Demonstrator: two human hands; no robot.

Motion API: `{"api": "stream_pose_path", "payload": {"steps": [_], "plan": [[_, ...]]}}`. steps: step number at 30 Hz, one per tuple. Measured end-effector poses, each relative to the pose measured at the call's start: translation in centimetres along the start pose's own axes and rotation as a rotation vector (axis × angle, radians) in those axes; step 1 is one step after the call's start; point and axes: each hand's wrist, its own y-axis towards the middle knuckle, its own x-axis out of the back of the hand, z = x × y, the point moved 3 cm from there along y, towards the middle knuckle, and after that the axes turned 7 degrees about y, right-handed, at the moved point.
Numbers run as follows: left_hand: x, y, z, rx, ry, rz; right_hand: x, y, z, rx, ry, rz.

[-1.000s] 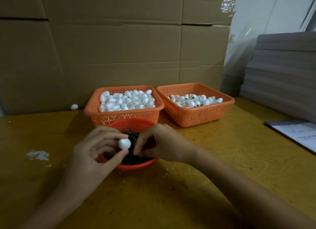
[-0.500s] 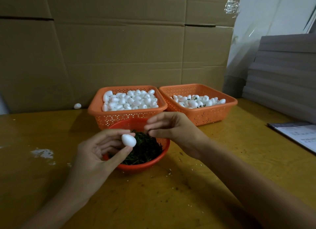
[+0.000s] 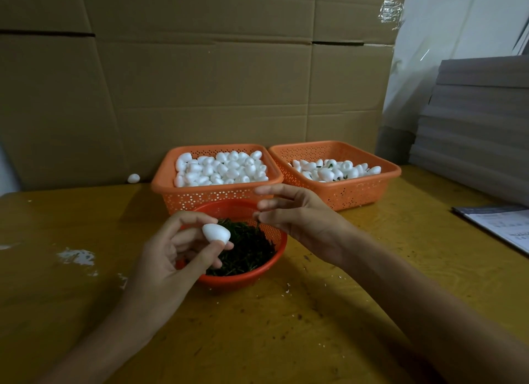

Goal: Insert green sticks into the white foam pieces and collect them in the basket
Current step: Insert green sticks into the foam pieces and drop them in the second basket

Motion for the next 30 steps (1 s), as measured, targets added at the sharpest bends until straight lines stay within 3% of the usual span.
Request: {"api": "stream_pose_path", "payload": {"steps": [19,30], "plan": [[0.1,0.1,0.2,-0.002,0.008,-0.018,-0.4,0.0,0.2,-0.013,0.140,0.041],[0.4,0.1,0.5,-0.050,0.005,-0.072,-1.3,-0.5,0.6,0.050,-0.171,0.058]]}}
